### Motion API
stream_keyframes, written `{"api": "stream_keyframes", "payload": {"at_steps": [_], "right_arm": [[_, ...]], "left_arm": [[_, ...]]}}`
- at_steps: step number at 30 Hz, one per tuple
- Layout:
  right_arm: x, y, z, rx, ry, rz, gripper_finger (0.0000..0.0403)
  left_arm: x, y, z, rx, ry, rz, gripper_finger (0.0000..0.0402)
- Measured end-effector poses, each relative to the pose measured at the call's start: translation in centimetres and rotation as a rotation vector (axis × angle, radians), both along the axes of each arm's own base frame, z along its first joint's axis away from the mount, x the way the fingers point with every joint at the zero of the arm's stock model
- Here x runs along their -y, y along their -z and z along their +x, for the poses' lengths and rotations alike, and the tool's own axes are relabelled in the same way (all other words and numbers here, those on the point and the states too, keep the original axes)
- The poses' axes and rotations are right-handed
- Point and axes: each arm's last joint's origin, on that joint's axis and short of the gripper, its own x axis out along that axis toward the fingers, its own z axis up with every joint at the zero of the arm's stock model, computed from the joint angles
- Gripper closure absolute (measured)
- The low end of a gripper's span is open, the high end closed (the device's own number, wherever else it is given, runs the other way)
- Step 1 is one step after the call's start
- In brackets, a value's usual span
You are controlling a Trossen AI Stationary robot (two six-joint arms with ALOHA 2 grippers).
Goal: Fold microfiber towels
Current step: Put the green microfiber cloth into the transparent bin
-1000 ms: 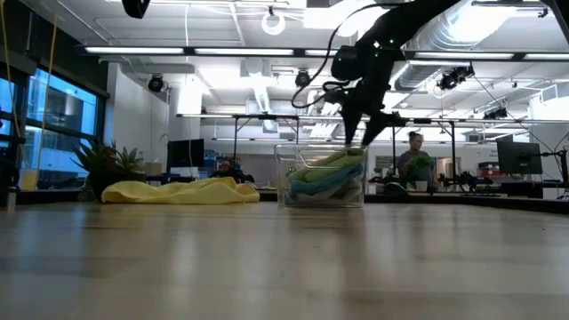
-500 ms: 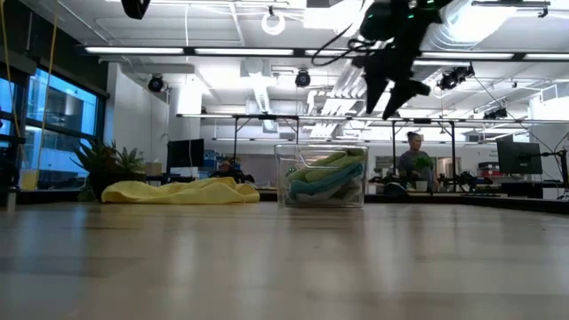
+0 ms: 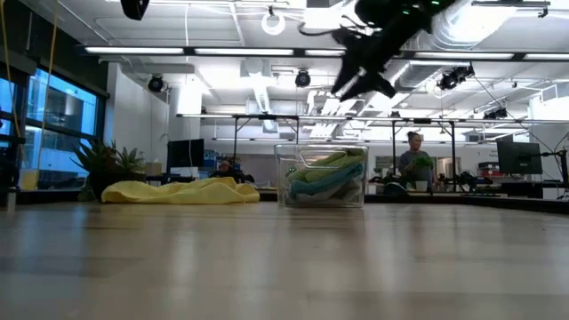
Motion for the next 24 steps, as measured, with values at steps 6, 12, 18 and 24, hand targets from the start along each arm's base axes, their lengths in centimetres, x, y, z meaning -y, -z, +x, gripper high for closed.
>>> {"api": "stream_keyframes", "payload": {"at_steps": [6,12,18,24], "right_arm": [[3.4,-0.6,4.4,-0.352,-0.091,-0.037,0.0353],[5.5,2.2,6.4,-0.649,-0.157,0.074,0.0388],[6.2,5.3,8.0,-0.734,-0.200,0.088,0.0398],[6.3,7.2,8.7,-0.787,-0.232,0.096,0.0401]], "left_arm": [[0.0,0.0,0.0,0.005,-0.002,-0.017,0.0194],[0.0,0.0,0.0,0.008,-0.002,-0.024,0.0194],[0.0,0.0,0.0,0.010,-0.003,-0.031,0.0194],[0.0,0.0,0.0,0.011,-0.003,-0.033,0.0194]]}}
